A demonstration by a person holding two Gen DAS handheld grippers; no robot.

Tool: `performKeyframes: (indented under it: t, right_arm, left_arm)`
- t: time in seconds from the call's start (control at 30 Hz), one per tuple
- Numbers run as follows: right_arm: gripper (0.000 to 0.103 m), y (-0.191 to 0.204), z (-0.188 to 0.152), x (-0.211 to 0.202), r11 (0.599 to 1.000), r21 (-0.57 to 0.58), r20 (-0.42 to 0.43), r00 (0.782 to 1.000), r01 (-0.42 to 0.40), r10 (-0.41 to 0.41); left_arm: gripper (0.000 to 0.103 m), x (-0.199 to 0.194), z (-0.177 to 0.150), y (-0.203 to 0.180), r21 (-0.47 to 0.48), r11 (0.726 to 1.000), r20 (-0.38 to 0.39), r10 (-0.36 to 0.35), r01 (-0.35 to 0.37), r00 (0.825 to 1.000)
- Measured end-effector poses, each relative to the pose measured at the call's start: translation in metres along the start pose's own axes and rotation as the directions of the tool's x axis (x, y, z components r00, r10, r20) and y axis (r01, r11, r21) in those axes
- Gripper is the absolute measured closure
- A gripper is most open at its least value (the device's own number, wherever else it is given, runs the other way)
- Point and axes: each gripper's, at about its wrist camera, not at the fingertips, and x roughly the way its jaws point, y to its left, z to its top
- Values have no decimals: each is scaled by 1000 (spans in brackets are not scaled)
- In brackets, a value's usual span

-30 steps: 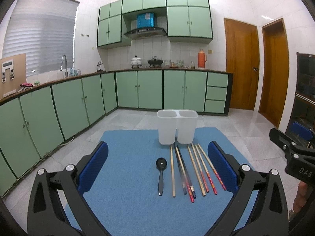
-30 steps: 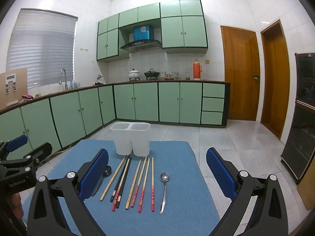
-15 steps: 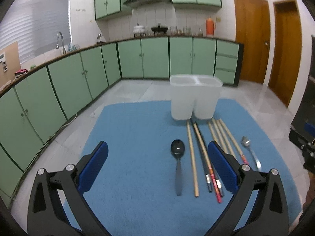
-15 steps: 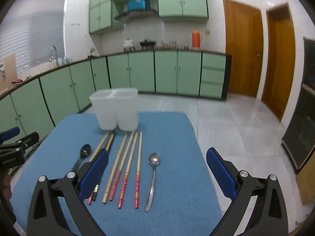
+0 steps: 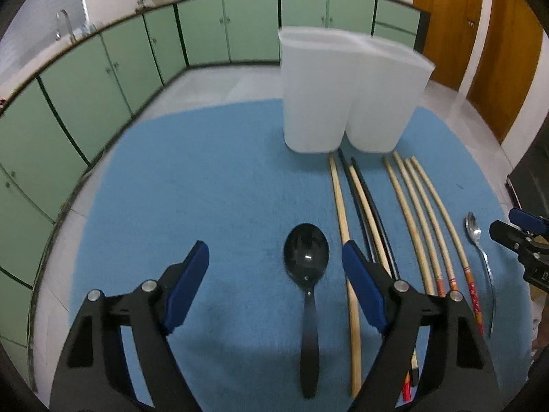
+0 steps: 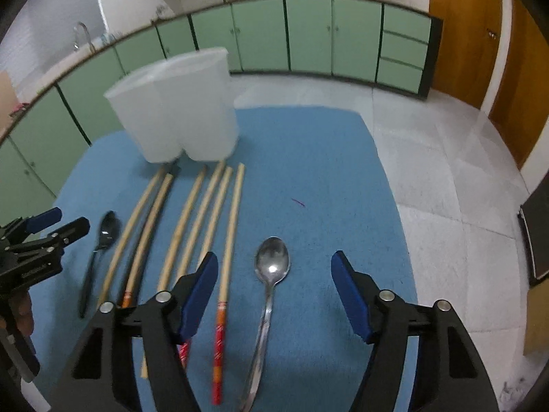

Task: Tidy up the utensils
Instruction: 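Grasp the black spoon with the left tool while the right tool grasps the metal spoon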

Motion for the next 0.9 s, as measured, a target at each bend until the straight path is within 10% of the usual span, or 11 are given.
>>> performKeyframes:
  t: [0.9]
  right_arm:
    - [55, 9, 9, 43, 998, -4, -140, 988, 64, -64]
  left_arm:
    - [45, 42, 4, -4, -14, 999, -97, -34, 33, 995]
